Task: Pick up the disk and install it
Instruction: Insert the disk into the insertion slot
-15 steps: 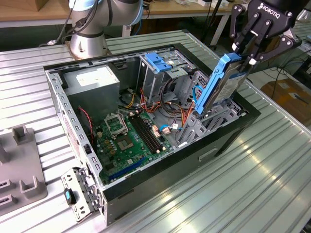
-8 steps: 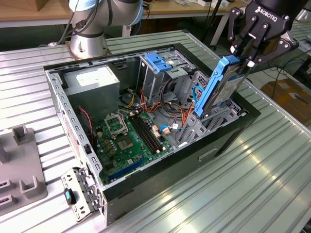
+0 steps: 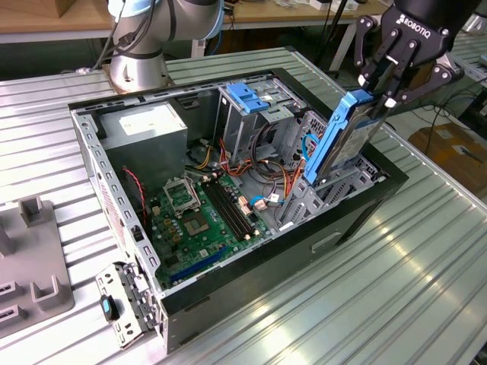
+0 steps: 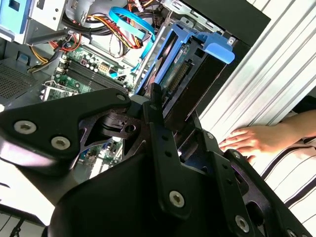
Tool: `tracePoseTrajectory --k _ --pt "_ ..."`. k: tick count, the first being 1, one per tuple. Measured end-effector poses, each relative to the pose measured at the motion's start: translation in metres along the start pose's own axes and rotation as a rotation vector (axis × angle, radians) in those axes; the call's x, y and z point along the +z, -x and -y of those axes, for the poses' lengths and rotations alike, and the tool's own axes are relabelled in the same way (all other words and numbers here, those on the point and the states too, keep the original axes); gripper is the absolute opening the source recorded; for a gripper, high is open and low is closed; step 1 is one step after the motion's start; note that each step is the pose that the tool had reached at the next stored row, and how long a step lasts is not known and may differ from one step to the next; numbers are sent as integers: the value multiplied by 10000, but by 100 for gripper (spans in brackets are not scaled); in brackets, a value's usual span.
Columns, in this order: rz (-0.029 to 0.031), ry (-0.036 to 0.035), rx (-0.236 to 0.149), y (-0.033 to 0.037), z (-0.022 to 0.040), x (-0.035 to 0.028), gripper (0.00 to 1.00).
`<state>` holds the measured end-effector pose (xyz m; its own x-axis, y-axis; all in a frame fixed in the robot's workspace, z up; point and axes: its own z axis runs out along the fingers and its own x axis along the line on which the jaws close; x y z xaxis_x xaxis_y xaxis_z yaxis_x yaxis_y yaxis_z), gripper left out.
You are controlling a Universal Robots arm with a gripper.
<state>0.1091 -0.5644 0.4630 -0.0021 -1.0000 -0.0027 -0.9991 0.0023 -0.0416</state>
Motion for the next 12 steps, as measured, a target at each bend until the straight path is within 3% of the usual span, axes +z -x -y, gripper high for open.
tracePoseTrajectory --k 4,12 --pt "4 0 -7 0 -1 12 35" --pt "1 0 -7 -1 -7 163 35"
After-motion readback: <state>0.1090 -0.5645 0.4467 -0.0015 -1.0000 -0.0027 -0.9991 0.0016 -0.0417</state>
